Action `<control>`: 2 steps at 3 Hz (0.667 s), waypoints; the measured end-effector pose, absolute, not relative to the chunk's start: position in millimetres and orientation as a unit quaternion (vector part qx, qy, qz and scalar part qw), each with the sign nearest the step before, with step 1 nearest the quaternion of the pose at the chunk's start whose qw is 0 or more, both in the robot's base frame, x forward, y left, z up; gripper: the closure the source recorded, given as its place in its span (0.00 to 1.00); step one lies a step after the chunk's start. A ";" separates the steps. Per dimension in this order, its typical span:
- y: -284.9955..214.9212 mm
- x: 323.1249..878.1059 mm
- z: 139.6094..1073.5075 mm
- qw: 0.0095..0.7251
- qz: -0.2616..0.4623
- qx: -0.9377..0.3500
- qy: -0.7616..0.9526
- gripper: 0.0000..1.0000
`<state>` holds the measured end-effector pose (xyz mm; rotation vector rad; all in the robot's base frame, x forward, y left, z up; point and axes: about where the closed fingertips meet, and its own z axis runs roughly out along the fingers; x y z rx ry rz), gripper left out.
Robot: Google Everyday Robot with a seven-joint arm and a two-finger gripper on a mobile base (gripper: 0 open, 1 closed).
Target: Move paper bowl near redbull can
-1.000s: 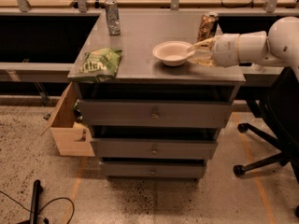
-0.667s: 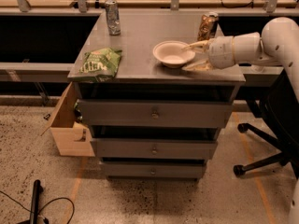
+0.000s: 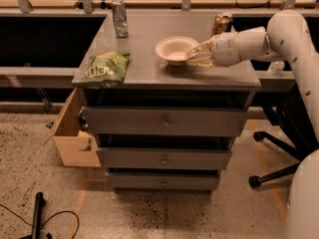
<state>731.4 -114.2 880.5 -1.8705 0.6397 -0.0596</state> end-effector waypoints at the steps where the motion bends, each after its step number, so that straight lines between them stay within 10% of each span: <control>1: -100.0 759.7 898.8 0.541 -0.071 -0.793 0.269 1.00; 2: -71.3 792.4 903.0 0.530 -0.101 -0.800 0.263 1.00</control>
Offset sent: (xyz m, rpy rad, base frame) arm 0.1094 0.0774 0.0349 -0.1364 -0.1831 -0.0934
